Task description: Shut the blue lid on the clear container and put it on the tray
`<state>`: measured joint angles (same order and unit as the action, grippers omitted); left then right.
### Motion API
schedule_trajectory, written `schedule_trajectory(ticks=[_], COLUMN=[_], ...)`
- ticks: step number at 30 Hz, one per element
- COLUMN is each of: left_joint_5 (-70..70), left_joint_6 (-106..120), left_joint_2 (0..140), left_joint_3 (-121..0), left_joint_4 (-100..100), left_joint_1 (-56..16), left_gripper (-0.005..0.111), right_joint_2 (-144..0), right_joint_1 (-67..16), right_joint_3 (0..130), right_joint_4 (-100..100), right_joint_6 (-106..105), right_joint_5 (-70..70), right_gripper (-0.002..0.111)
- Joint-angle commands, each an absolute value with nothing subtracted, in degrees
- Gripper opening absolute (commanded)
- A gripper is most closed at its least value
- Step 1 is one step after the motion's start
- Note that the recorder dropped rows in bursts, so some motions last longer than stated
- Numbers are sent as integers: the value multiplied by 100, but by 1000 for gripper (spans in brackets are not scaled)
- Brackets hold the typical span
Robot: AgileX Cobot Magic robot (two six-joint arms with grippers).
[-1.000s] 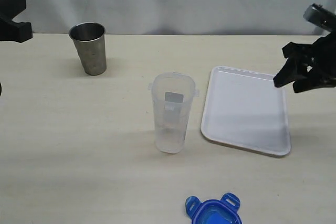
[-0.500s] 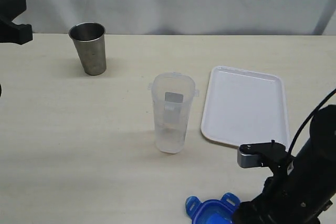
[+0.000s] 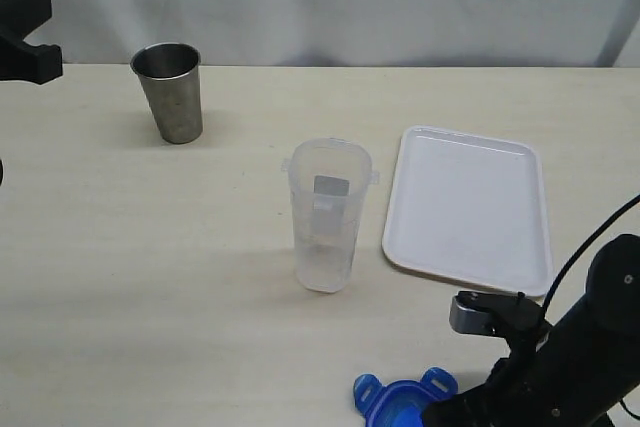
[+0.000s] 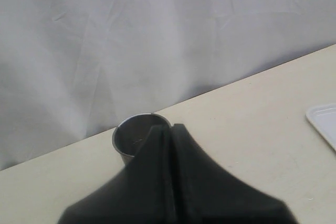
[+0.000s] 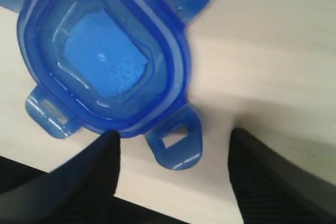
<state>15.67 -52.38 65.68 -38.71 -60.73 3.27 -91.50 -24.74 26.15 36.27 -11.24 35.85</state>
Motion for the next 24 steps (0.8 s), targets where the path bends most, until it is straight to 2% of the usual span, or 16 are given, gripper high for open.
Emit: schedule_trajectory(ticks=[1,5,11,14,19,24], left_joint_5=[1681,1681,1681,1681,1703,1703], left_joint_6=[-5289,-5289,-5289,-5289,-5299,-5299], left_joint_2=[6569,6569,6569,6569,6569,6569], left_joint_3=[-3834,-3834,-3834,-3834,-3834,-3834], left_joint_4=[-6073,-6073,-6073,-6073,-6073,-6073], left_joint_1=[328,328,328,328,328,328], left_gripper=[0,0,0,0,0,0], right_joint_2=[-9255,-9255,-9255,-9255,-9255,-9202], right_joint_1=[-2488,-2488,-2488,-2488,-2488,-2488], right_joint_3=[2569,2458,2377,2471,2903,3554], right_joint_4=[4083,4711,4698,4599,3808,2561], right_joint_6=[-1655,-2221,-2504,-2657,-2147,-1108], right_joint_5=[3458,3420,3115,2875,2722,3178], right_gripper=[51,34,19,5,4,4])
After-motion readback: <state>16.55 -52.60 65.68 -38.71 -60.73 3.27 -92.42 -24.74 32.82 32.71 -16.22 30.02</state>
